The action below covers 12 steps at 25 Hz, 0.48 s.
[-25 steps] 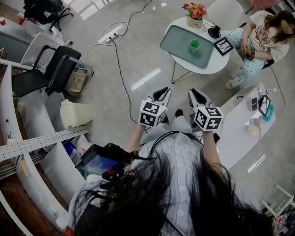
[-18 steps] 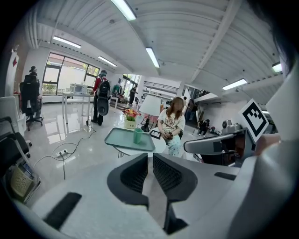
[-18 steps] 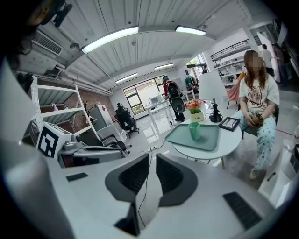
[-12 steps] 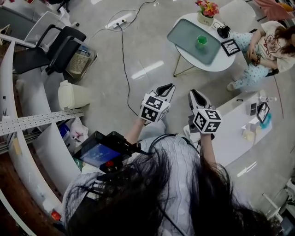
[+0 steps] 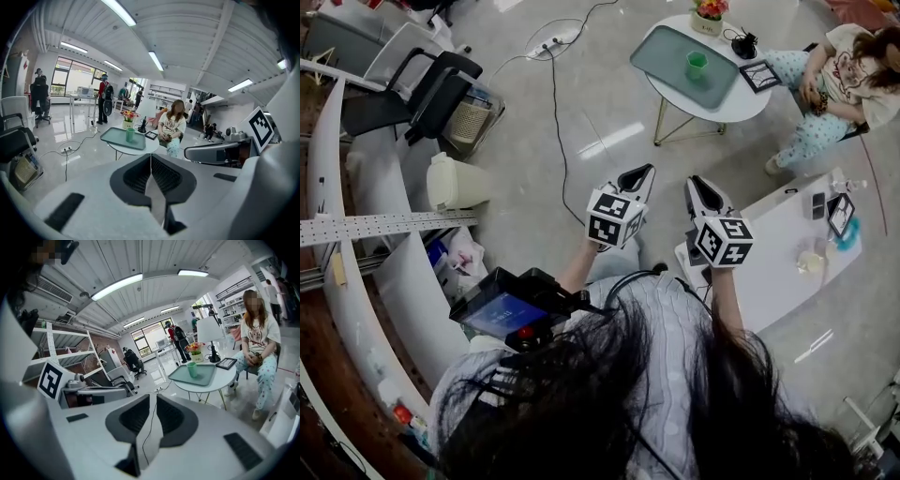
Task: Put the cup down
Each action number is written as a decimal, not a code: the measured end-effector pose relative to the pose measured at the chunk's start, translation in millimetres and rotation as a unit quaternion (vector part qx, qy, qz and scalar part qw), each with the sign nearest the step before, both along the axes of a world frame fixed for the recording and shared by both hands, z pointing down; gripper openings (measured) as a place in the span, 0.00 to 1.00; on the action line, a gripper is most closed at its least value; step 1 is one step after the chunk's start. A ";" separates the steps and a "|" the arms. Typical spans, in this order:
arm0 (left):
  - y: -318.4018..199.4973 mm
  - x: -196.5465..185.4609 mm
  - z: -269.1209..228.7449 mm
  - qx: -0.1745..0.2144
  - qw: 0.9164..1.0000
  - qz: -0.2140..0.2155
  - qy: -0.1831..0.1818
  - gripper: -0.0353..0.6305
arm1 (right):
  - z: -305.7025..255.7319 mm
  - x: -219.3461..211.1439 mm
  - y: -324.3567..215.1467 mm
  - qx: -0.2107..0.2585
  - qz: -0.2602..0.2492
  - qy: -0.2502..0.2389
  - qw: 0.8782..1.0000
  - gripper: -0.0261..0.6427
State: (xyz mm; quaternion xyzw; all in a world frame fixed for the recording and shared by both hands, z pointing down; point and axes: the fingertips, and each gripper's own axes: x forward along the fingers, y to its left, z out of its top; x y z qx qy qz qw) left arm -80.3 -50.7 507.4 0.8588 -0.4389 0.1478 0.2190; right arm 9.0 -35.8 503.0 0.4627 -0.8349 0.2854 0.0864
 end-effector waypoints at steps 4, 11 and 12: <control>31.1 12.5 -0.8 0.002 1.000 -0.011 -0.005 0.08 | 0.1 17.5 31.6 0.005 -0.003 -0.007 1.000 0.14; 86.3 34.8 2.9 -0.001 1.000 -0.026 -0.003 0.08 | -3.4 41.1 85.6 0.019 -0.015 -0.011 1.000 0.14; 94.4 38.0 2.9 0.001 1.000 -0.027 -0.003 0.08 | -3.3 44.4 93.5 0.020 -0.016 -0.011 1.000 0.14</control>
